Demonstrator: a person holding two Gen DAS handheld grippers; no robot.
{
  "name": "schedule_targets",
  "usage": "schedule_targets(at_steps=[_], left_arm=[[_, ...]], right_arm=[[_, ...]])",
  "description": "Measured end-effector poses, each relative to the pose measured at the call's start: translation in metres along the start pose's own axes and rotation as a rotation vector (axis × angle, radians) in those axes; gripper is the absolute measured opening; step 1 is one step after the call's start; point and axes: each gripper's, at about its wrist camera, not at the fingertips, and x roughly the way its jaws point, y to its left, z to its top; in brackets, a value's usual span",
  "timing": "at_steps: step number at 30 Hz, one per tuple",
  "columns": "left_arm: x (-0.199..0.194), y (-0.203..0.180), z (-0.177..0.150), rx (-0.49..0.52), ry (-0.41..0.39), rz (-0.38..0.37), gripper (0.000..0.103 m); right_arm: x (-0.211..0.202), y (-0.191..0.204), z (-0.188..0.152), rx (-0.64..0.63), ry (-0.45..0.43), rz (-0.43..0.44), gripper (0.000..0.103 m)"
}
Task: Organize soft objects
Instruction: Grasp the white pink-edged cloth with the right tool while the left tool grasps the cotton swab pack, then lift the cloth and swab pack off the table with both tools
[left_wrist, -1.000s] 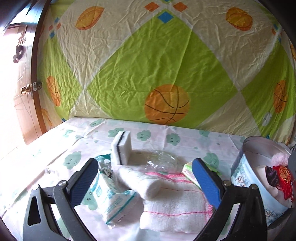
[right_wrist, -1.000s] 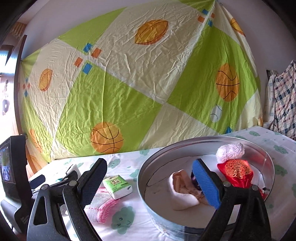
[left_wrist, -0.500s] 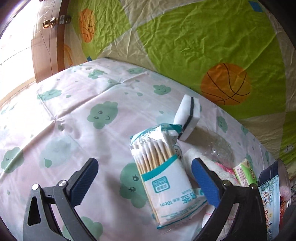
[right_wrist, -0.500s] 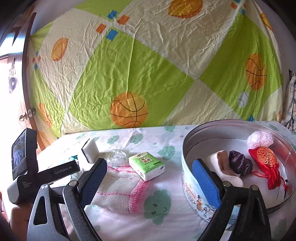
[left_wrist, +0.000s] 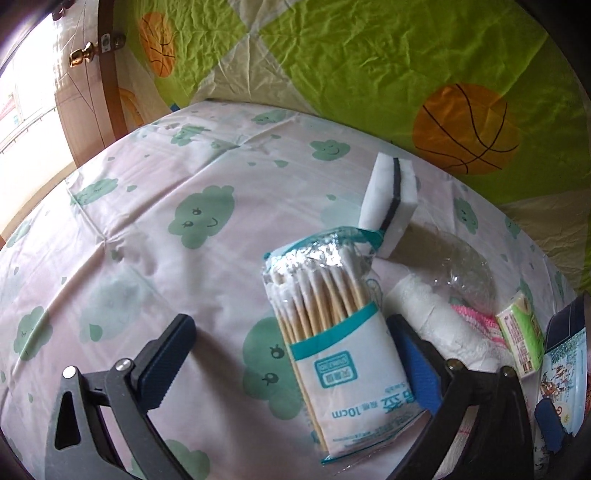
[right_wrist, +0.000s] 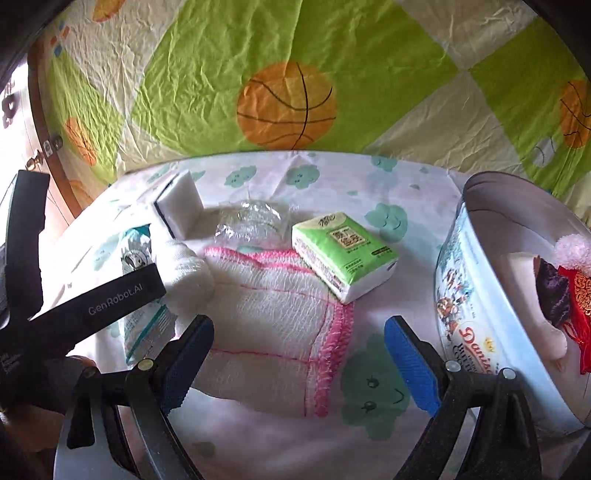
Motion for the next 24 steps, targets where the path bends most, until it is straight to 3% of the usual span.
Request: schedule_targets(at_steps=[4,6,8,11,16,19,24], left_arm=[[0.002,-0.002,-0.001,0.017,0.006,0.015,0.102],[0.001,-0.001,-0.001,0.013,0.0,-0.006,0.098],[-0.003,0.003,-0.003,-0.003,-0.019,-0.039,0.085],[-0.008,0.012,-0.004,-0.036,-0.042,-0.07,0.066],[-0.011,0.027,-0.006,-0.093,-0.059,-0.147,0.042],[-0.017,0.031,-0.006,-0.118,-0.092,-0.183,0.039],[-0.044,0.034,-0.005,-0.122,-0.251,-0.133,0.039]], right_arm=[[0.013,-0.004,0.001,0.014,0.07,0.039,0.095],[0.01,-0.004,0.001,0.01,0.061,0.064,0.086],[0.007,-0.002,0.001,0.0,0.053,0.081,0.069],[0.003,0.002,-0.002,-0.022,0.047,0.108,0.052],[0.0,0.004,-0.006,-0.031,0.032,0.184,0.032],[-0.01,0.006,-0.008,-0.043,-0.008,0.214,0.029],[-0.038,0.004,-0.011,-0.044,-0.132,0.238,0.028]])
